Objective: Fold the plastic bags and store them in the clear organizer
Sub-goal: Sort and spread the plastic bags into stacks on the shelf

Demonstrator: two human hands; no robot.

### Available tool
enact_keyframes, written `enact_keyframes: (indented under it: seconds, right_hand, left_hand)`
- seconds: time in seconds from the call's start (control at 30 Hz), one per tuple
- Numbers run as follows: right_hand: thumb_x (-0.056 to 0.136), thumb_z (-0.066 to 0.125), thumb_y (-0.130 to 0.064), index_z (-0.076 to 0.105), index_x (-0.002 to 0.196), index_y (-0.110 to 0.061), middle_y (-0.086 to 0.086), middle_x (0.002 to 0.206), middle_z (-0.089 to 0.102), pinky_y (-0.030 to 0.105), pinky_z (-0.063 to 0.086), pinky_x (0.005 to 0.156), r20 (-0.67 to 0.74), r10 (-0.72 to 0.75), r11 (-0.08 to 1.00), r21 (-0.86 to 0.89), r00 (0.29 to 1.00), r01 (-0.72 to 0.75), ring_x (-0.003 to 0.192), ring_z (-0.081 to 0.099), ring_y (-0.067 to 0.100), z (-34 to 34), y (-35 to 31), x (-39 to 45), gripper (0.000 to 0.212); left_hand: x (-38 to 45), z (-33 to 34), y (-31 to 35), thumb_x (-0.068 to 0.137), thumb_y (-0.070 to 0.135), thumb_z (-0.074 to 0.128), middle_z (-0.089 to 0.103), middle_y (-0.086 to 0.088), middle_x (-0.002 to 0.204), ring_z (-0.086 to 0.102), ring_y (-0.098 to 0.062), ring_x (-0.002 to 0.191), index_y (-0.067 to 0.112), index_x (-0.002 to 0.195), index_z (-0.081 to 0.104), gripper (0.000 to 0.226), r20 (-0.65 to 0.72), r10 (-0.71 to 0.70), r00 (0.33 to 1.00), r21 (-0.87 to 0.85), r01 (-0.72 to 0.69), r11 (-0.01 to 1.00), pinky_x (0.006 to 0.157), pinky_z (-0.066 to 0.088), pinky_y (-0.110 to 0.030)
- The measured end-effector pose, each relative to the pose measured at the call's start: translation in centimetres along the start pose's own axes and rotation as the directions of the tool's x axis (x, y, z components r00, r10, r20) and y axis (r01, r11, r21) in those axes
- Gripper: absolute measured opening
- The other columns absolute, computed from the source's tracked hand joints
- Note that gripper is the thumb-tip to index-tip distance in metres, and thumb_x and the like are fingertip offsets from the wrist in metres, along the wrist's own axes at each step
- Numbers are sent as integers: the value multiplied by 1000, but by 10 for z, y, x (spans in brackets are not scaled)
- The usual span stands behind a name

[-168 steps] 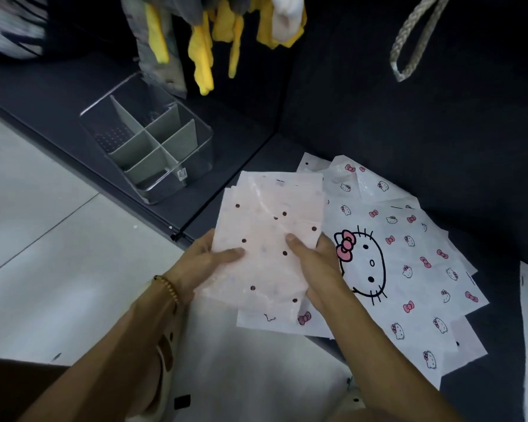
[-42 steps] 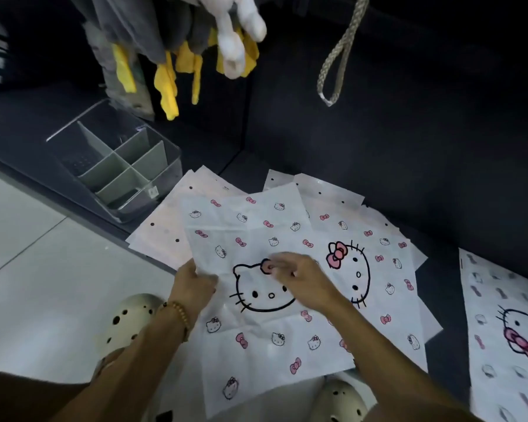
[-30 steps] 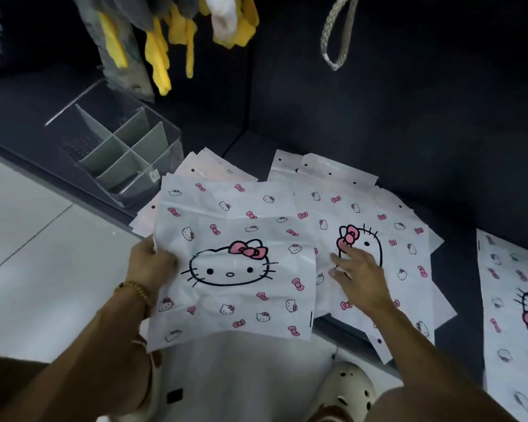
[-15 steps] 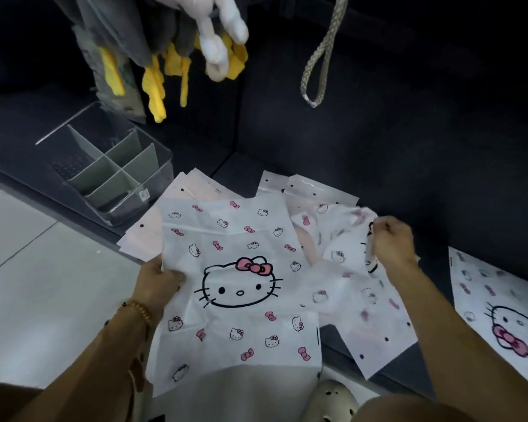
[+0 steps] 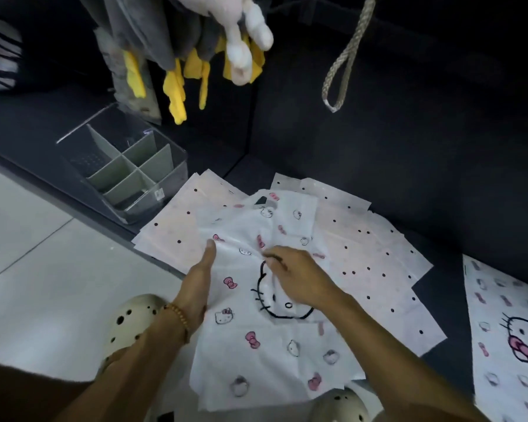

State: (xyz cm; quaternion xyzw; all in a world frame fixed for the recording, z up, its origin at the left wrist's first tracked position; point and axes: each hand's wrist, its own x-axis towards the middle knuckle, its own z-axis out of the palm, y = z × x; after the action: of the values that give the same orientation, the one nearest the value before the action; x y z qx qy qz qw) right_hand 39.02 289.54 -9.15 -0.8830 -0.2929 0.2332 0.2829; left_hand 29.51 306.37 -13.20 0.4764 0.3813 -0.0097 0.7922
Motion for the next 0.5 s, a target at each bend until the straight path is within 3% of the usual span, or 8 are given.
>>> enact_keyframes:
  seconds: [0.07, 0.13, 0.17, 0.23, 0.3, 0.33, 0.43, 0.5]
  right_hand:
    - [97, 50, -31, 64, 91, -32, -12, 80, 60, 30, 47, 73, 72, 45, 989, 138, 996, -54, 72, 56, 7, 8, 5, -1, 15]
    - [94, 56, -33, 63, 119, -26, -5, 113, 64, 31, 45, 94, -110, 139, 986, 111, 984, -127, 106, 58, 11, 6, 23, -1, 26]
    - [94, 57, -34, 57, 129, -19, 1, 126, 59, 36, 42, 101, -247, 231, 973, 50, 941, -225, 120, 51, 18, 2, 35, -2, 39]
    - [92, 58, -38, 46, 137, -10, 12, 135, 50, 44, 41, 101, -421, 449, 874, 23, 789, -485, 125, 45, 31, -7, 57, -10, 54]
    - [89, 62, -41, 38, 138, -5, 16, 138, 46, 44, 42, 100, -324, 666, 742, 188, 672, -644, 126, 45, 34, -10, 73, -18, 66]
    - [87, 65, -41, 37, 138, -4, 16, 139, 45, 41, 44, 97, -244, 717, 697, 284, 653, -659, 126, 46, 33, -7, 78, -21, 70]
    - [82, 73, -40, 37, 140, -6, 10, 138, 46, 30, 48, 72, -108, 748, 618, 475, 655, -627, 118, 49, 28, 1, 82, -23, 76]
    - [78, 79, -33, 46, 132, -6, 8, 126, 54, 29, 49, 77, -42, 739, 561, 590, 673, -580, 109, 54, 25, 0, 86, -23, 69]
  left_hand:
    - [0, -3, -5, 83, 41, 68, 75, 1, 92, 71, -16, 81, 21, 95, 68, 24, -18, 86, 996, 170, -82, 982, 66, 56, -27]
    - [2, -8, -13, 80, 8, 70, 74, -4, 89, 70, -23, 83, 16, 92, 66, 15, -40, 145, 989, 322, -125, 939, 64, 56, -30]
    - [2, -9, -16, 80, -2, 65, 73, -6, 89, 69, -27, 85, 15, 94, 66, 22, -60, 143, 988, 351, -113, 930, 66, 56, -34]
    - [4, -12, -19, 80, -10, 56, 71, -7, 93, 66, -29, 88, 15, 100, 64, 34, -106, 128, 986, 325, -87, 942, 70, 55, -38]
    - [8, -13, -21, 81, -10, 53, 69, -8, 100, 64, -31, 95, 18, 109, 60, 40, -105, 108, 989, 280, -75, 957, 79, 55, -43]
    - [10, -13, -23, 83, -7, 56, 68, -8, 106, 63, -32, 98, 18, 115, 57, 41, -87, 103, 991, 278, -75, 958, 85, 54, -47]
    - [10, -14, -25, 80, 0, 68, 65, -5, 113, 62, -28, 103, 20, 124, 49, 53, -22, 133, 991, 352, -117, 929, 90, 51, -50]
    - [8, -17, -26, 77, -8, 63, 65, -3, 112, 60, -27, 105, 22, 127, 49, 60, 20, 161, 987, 411, -155, 898, 88, 53, -47]
